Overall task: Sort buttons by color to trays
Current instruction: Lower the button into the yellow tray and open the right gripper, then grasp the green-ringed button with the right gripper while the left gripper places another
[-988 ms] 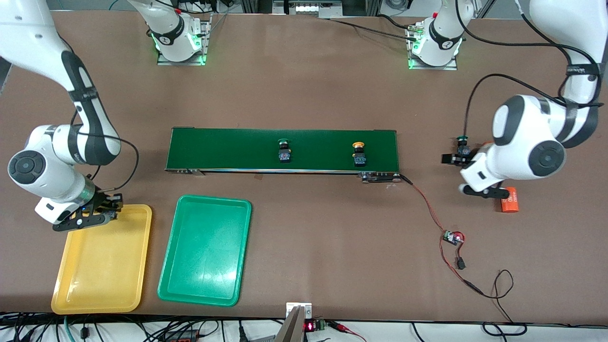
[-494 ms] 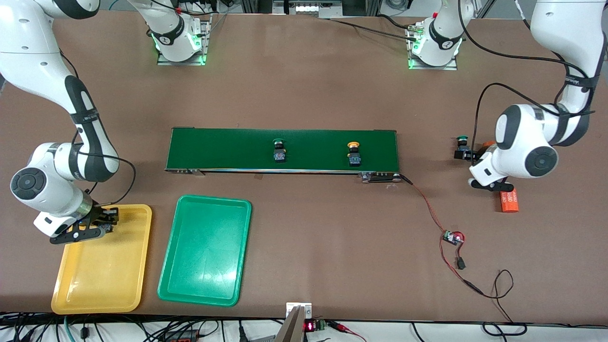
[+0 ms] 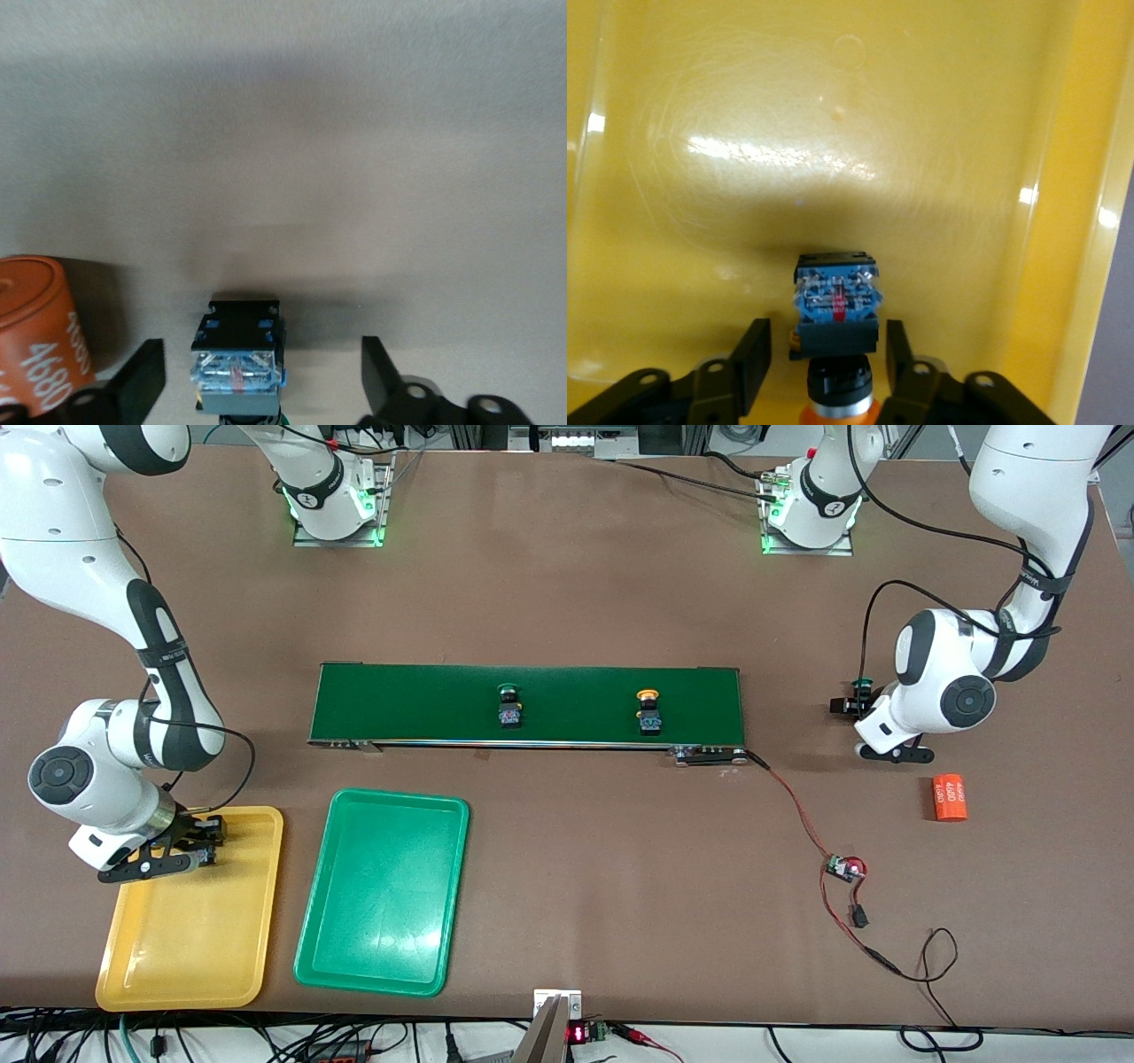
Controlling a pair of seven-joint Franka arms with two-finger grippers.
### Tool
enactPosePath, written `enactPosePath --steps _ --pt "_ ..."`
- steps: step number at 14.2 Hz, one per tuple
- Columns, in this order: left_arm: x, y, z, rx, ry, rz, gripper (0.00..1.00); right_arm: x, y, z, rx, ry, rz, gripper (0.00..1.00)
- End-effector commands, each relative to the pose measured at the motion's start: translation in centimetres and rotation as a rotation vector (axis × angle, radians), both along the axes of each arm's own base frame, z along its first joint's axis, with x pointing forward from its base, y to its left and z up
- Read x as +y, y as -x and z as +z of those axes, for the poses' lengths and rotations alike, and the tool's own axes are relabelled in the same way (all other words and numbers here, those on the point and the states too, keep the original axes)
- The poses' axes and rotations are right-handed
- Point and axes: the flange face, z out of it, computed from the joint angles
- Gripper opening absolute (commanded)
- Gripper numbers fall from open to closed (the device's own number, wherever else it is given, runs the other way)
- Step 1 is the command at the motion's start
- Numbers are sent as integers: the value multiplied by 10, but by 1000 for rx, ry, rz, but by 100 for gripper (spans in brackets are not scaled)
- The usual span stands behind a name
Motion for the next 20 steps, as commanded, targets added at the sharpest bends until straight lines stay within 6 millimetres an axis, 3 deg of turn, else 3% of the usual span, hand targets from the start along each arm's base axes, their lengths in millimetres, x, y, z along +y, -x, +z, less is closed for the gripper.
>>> enactPosePath --steps 1,4,5,7,10,13,17,20 --pt "1 5 -7 14 -19 -4 62 6 -6 14 -21 11 9 100" --pt "1 -4 8 -14 -18 -15 33 22 9 52 16 11 2 100" --pt "1 -9 21 -38 -22 -12 28 36 14 71 37 -25 -44 100" --pt "-15 -29 55 0 -32 -28 27 62 25 104 75 -77 -70 100" --pt "-78 -59 108 36 -21 -77 27 109 59 137 102 -84 -127 100" --pt "-151 -65 133 8 61 22 27 167 106 153 131 -74 -151 100" --pt "-222 -64 131 -20 147 84 27 242 150 181 188 -131 -129 100" --pt "-252 -65 122 -64 215 94 27 300 177 182 184 -142 -164 100"
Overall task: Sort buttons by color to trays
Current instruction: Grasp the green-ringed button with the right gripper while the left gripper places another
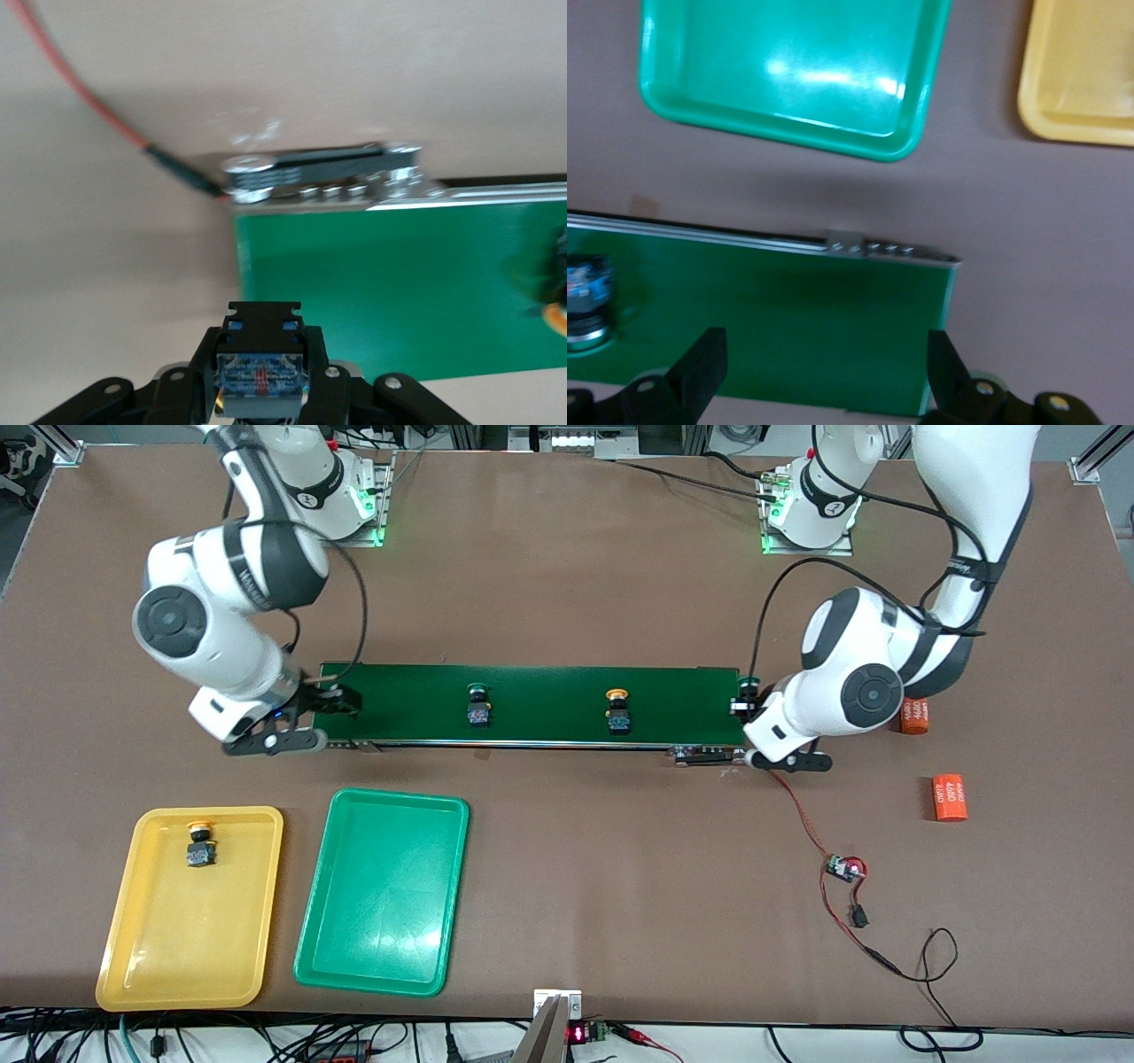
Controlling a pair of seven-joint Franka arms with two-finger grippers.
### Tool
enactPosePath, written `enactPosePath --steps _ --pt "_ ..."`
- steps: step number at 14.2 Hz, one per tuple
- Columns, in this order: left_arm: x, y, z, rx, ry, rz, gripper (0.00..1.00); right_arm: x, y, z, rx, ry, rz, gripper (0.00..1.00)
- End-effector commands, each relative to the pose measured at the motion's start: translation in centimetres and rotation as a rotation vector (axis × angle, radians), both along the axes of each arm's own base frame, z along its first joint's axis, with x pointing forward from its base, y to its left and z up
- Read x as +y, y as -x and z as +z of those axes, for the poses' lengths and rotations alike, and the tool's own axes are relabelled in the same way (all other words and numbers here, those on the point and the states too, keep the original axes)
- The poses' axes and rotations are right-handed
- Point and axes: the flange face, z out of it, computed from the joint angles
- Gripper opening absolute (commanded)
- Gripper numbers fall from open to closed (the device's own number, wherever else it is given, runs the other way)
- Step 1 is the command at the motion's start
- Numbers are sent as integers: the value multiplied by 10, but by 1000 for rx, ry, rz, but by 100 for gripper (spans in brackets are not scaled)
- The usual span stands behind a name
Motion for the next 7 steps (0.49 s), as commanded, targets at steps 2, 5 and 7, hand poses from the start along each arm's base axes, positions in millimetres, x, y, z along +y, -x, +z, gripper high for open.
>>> enactPosePath --steps 2,5,7 --pt "-28 -4 -20 -12 50 6 28 53 32 -4 -24 -19 -35 100" --pt "-40 7 -32 7 47 -14 36 81 49 -19 -64 -37 -47 100" --pt "-39 7 -29 9 46 -17 100 90 57 -26 -68 -40 -60 100"
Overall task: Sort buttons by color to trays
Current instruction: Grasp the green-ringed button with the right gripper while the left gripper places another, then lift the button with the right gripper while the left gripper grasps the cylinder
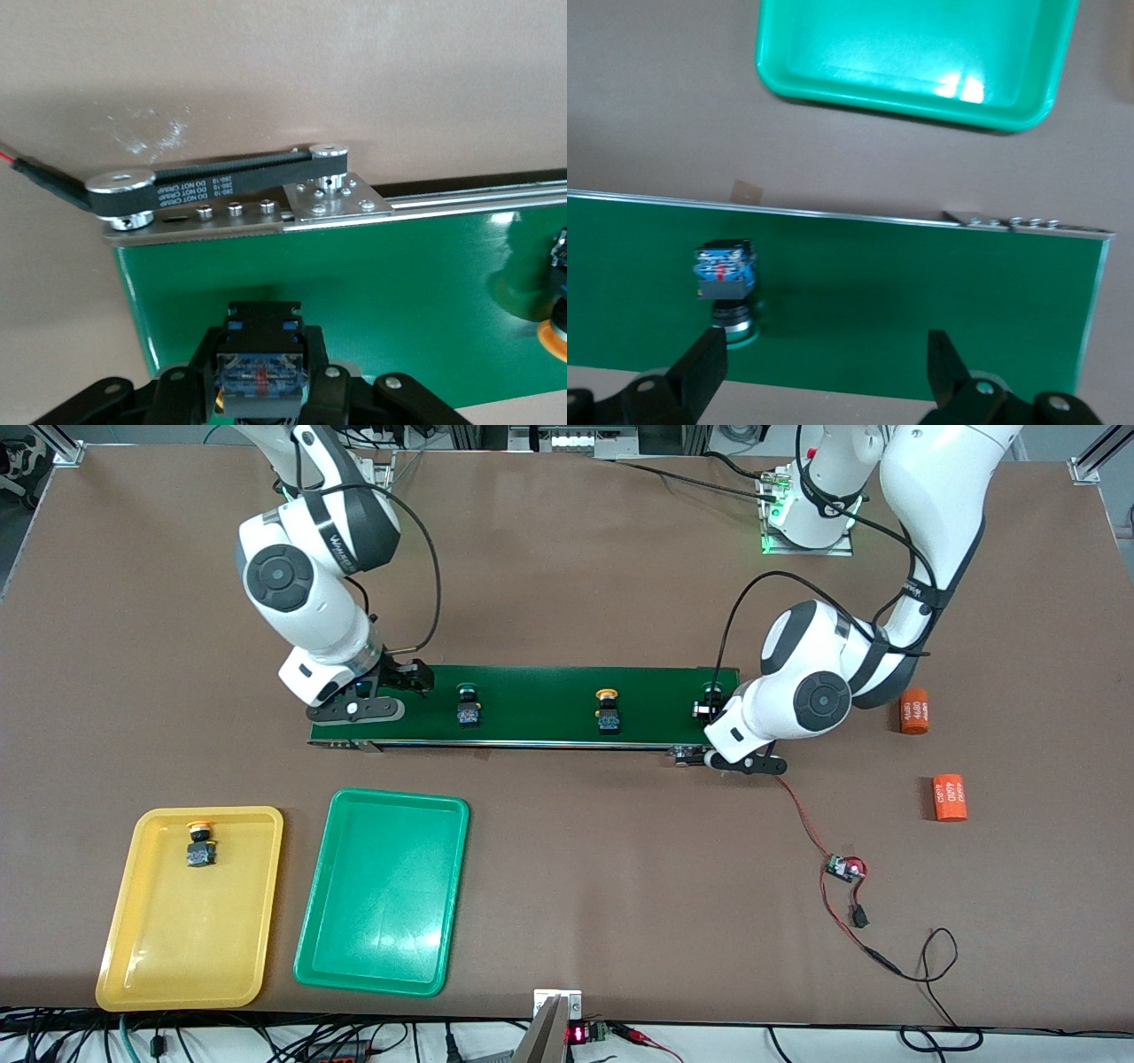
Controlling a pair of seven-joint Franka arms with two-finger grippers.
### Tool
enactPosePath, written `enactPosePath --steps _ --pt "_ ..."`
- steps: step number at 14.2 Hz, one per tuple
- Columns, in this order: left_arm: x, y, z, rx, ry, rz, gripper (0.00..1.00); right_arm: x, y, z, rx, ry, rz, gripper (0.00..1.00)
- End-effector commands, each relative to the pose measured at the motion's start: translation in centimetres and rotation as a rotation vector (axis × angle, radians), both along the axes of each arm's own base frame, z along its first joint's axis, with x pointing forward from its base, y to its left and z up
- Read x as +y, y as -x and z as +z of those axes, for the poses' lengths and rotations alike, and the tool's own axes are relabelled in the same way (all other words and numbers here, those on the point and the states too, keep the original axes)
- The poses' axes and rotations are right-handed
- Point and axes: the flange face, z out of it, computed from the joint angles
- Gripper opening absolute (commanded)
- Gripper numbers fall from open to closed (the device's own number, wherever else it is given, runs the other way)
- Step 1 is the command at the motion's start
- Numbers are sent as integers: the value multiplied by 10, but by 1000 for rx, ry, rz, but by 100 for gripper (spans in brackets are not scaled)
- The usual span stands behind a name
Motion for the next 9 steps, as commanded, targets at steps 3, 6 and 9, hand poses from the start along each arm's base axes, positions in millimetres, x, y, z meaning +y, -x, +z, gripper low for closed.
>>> enactPosePath --steps 3,6,9 --pt "10 -3 51 -9 -18 -5 100 25 28 -14 -29 -9 -33 100" --pt "63 -15 93 -36 -55 72 100 35 41 -32 -56 -30 -18 100" --pt "150 -34 98 -59 -108 190 100 37 45 -40 -57 -8 -13 100"
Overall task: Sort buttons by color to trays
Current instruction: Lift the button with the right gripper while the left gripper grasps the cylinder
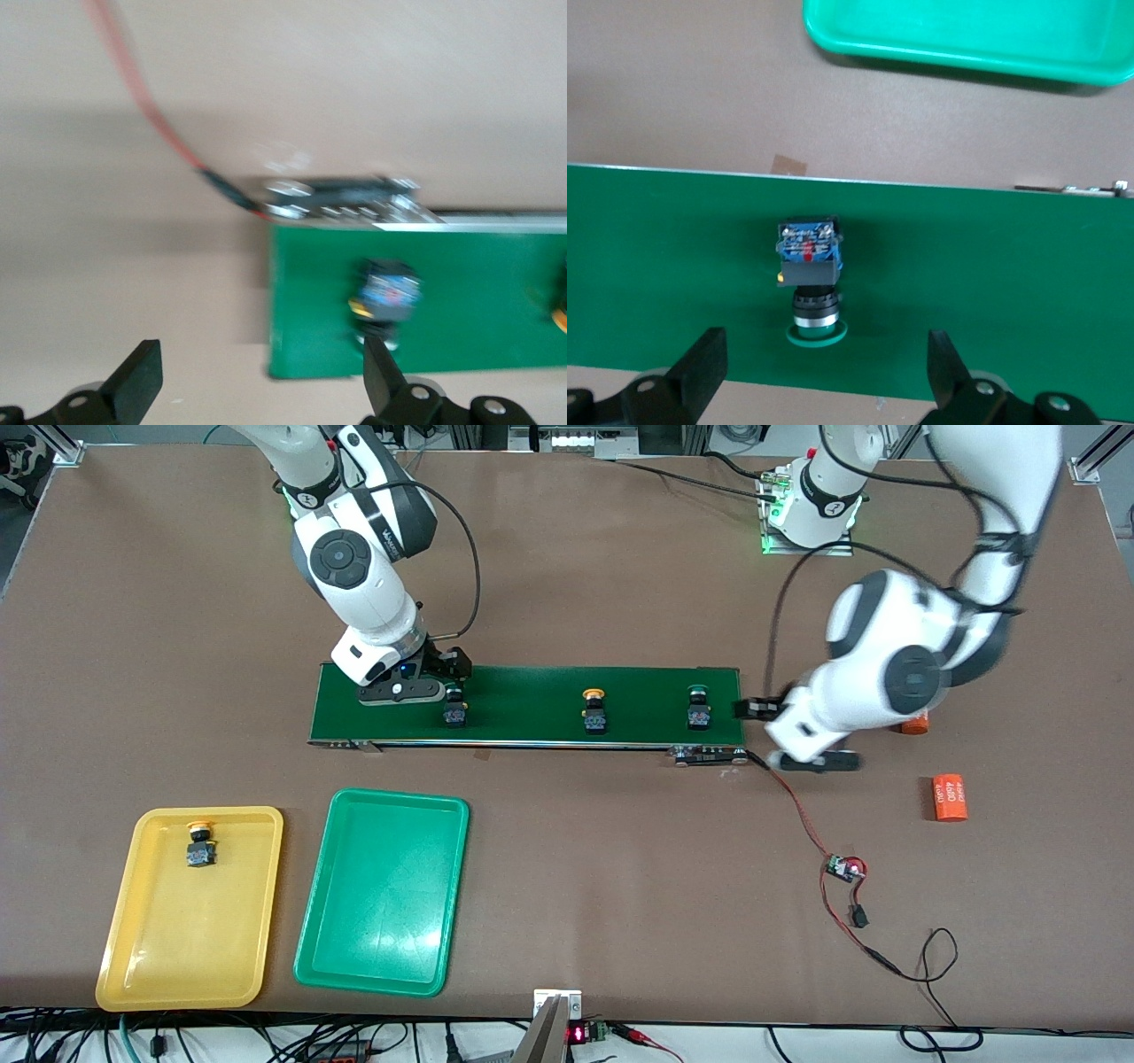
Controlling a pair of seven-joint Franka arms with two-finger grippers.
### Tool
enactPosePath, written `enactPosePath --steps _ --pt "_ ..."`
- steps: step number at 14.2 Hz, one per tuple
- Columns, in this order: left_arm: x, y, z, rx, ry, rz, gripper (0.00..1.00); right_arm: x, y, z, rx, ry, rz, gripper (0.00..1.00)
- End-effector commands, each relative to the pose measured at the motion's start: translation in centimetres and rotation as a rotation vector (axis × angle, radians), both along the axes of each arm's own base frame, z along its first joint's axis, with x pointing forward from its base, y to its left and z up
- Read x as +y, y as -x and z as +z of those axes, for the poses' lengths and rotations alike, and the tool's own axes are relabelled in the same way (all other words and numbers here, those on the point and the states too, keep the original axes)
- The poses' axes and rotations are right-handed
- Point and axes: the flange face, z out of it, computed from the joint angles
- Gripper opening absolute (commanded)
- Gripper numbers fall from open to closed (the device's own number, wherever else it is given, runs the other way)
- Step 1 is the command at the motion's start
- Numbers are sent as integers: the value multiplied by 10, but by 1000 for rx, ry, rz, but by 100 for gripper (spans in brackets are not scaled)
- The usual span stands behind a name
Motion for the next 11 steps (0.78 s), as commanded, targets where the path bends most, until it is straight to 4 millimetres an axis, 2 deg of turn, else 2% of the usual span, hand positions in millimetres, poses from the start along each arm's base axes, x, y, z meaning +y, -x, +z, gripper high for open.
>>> enactPosePath --steps 1,3,5,7,8,11 --pt "70 -8 1 -19 -60 5 100 0 4 -7 -21 15 -1 100" --pt "124 -15 -6 -44 -138 -125 100 0 7 -20 -29 6 8 100" --pt "165 -28 -6 -133 -218 -230 100 -1 8 -37 -30 17 30 100" --pt "208 -36 -32 -156 -272 -282 100 -4 7 -47 -24 29 41 100" --pt "226 -40 -44 -185 -274 -317 100 -8 5 -49 -31 39 49 100" --pt "251 -46 -65 -242 -256 -375 100 -18 -3 -56 -39 35 38 100"
